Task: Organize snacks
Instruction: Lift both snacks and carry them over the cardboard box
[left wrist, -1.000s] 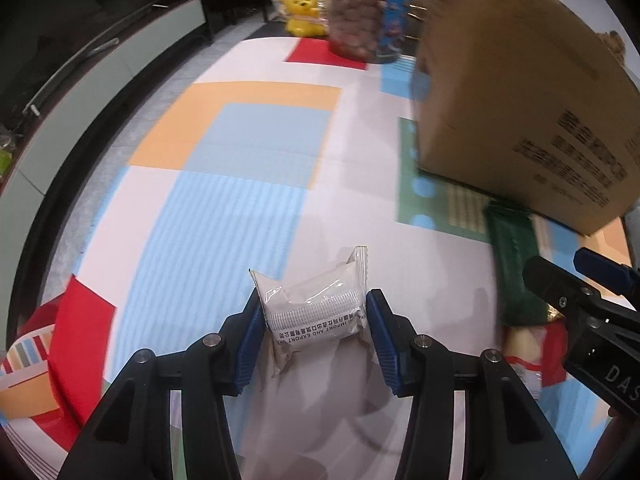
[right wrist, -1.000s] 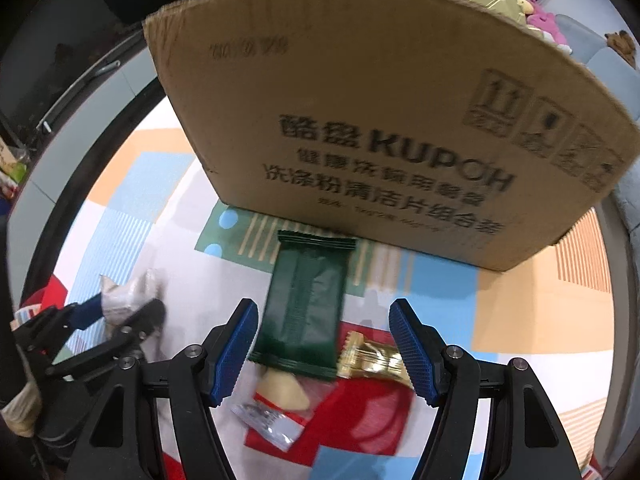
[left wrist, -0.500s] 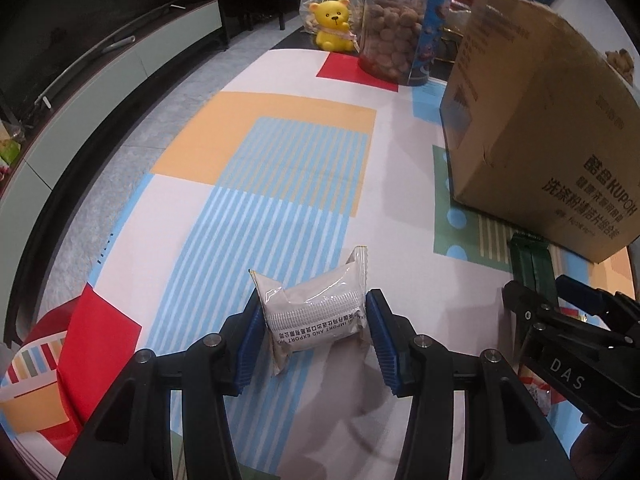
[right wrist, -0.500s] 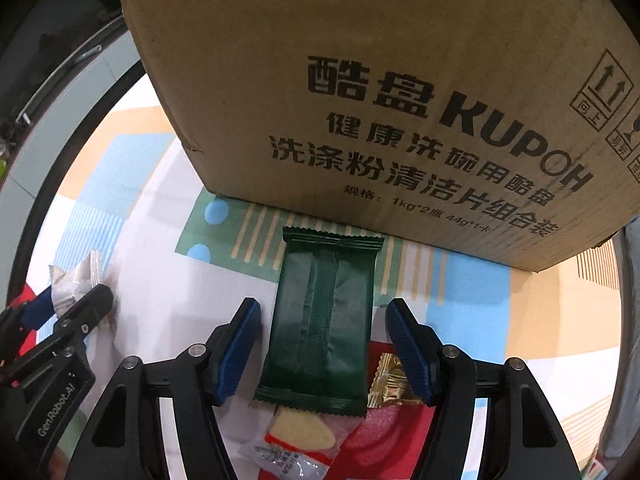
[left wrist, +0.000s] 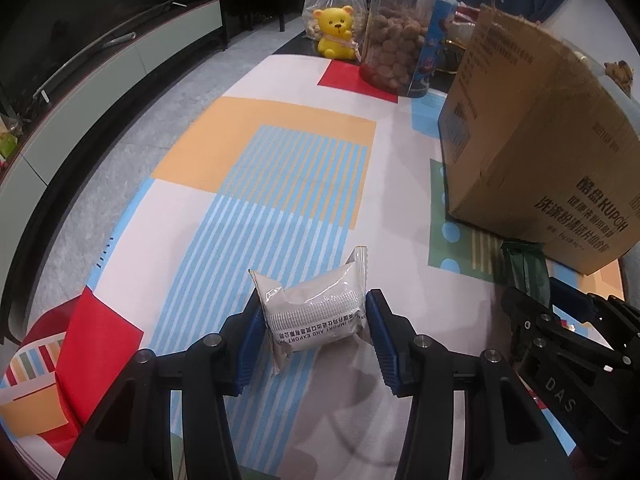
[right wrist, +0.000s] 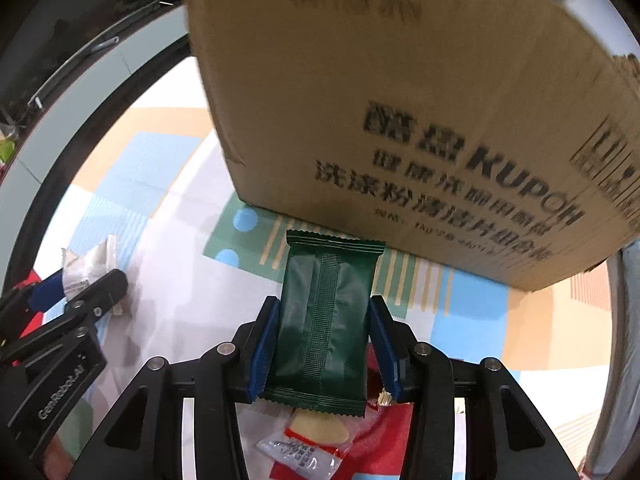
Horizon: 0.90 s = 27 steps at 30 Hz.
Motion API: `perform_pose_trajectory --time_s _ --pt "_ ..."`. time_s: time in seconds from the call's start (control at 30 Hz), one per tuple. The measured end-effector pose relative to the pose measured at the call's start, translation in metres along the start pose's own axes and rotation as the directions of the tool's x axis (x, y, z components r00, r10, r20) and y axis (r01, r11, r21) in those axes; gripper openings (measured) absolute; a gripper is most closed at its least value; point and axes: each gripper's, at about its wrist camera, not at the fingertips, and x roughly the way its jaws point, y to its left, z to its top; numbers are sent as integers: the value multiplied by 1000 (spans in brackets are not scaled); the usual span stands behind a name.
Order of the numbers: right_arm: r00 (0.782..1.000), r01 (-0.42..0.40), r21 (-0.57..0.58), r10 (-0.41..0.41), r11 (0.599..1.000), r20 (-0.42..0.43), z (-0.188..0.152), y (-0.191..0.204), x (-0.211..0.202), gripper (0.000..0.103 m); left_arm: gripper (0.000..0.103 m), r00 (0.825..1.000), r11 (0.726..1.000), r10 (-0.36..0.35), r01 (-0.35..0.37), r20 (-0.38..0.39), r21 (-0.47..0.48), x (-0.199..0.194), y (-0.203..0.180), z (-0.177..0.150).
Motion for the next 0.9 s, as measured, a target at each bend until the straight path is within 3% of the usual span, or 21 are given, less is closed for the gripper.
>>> perform_pose_trajectory --time_s 0.3,0.7,0.9 --pt "999 7 -8 -7 1000 37 -6 5 -42 46 49 999 1000 -16 16 36 10 -21 -1 3" --pt "996 -15 18 13 1000 92 -12 -28 -82 46 49 998 998 -60 60 25 -1 -50 -13 3" --pt "991 -36 45 30 998 132 -12 -42 -98 46 49 997 999 -45 43 59 34 -74 -26 7"
